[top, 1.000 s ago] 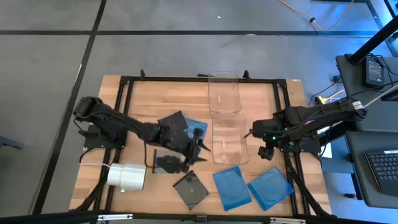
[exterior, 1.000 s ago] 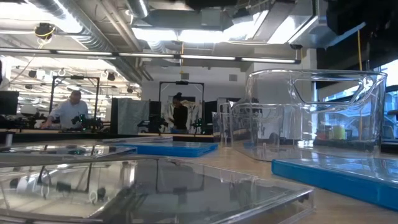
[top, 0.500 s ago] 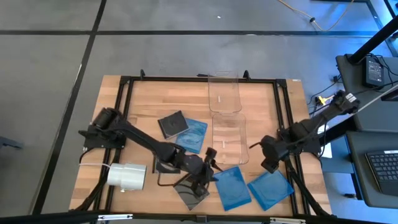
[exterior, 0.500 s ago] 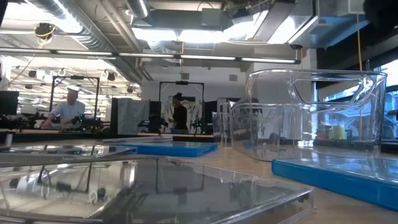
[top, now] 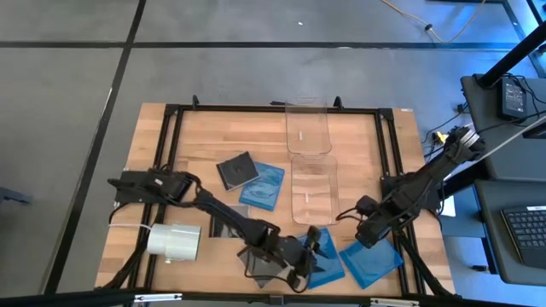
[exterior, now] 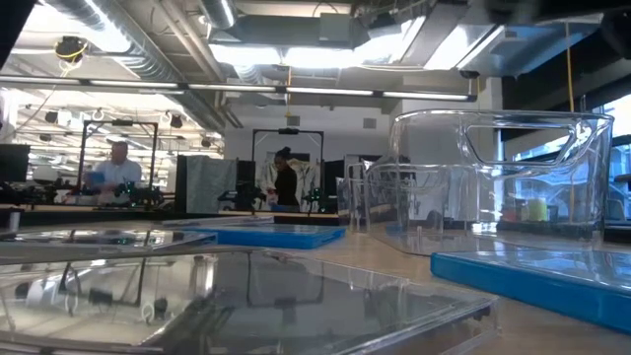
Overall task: Pick & place jewel cases by type
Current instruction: Put the bottom right blue CD case into the top transparent bin
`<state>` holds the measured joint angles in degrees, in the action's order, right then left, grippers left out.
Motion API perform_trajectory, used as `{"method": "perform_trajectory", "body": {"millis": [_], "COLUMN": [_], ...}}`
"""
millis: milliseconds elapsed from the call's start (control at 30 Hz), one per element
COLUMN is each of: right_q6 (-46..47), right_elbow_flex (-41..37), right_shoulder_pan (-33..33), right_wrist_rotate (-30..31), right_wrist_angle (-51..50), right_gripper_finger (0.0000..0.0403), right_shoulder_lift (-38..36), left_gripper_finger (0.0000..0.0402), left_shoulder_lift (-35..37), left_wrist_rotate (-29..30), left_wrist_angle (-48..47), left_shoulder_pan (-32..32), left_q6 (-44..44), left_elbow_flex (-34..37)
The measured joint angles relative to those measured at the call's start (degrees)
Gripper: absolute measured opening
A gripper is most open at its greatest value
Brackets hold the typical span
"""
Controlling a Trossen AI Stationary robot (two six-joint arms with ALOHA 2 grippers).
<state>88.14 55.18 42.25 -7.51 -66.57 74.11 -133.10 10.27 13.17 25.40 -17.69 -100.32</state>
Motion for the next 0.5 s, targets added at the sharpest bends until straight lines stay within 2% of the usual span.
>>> {"method": "perform_trajectory", "body": {"millis": [133,300,500], "right_q6": [0.5,3.2,3.3], "right_elbow_flex": [-0.1,-2.8,-5.0], "right_shoulder_pan": [1.1,2.1,2.3], "right_wrist_rotate": [0.0,-0.3,-1.6], "right_wrist_angle": [-1.1,-0.6,0.9], "right_gripper_finger": [0.0260,0.0260,0.0260], "right_shoulder_lift": [1.8,2.0,1.8], "left_gripper_finger": [0.0184,0.0184,0.0184], "left_shoulder_lift": [-5.6,-12.2,-17.5], "left_wrist_rotate": [-1.6,-1.2,-0.8], "left_wrist_angle": [3.8,4.2,5.1], "left_shoulder_pan": [-0.1,-1.0,-2.3], "left_q6": [-0.1,0.6,2.2], "left_elbow_flex": [-5.5,-11.9,-16.2]}}
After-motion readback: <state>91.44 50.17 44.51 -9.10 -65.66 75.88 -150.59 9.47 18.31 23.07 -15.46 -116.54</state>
